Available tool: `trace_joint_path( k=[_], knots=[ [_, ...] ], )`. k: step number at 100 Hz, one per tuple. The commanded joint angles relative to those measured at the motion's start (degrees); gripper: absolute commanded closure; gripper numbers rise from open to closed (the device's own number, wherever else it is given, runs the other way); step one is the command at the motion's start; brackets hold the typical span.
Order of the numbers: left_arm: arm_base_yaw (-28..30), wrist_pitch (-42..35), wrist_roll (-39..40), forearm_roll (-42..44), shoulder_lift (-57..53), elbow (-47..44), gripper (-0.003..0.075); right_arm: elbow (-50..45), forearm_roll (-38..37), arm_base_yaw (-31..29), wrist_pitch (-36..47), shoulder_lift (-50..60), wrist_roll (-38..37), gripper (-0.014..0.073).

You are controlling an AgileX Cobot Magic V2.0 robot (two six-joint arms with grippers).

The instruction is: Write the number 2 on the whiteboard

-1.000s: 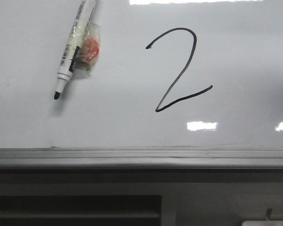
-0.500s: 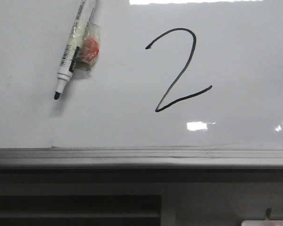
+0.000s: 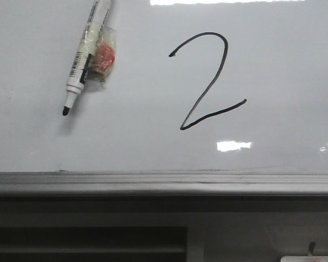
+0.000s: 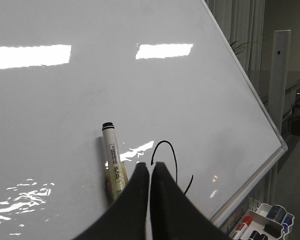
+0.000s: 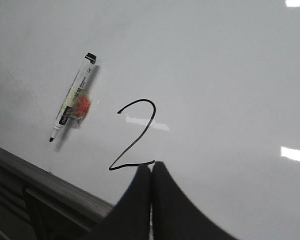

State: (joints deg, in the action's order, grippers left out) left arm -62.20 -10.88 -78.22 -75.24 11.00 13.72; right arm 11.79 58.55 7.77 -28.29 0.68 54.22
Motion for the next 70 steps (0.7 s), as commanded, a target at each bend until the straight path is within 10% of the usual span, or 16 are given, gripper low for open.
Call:
trace_joint_path(
  k=[1, 70],
  knots=[
    [-0.03, -0.29, 0.21, 0.13, 0.61, 1.5, 0.074, 1.24, 2.02, -0.38, 2.45, 0.32, 0.03, 0.0662],
    [0.09, -1.04, 0.37, 1.82, 0.61, 1.5, 0.074, 1.24, 2.02, -0.38, 2.45, 0.32, 0.03, 0.0662]
  ],
)
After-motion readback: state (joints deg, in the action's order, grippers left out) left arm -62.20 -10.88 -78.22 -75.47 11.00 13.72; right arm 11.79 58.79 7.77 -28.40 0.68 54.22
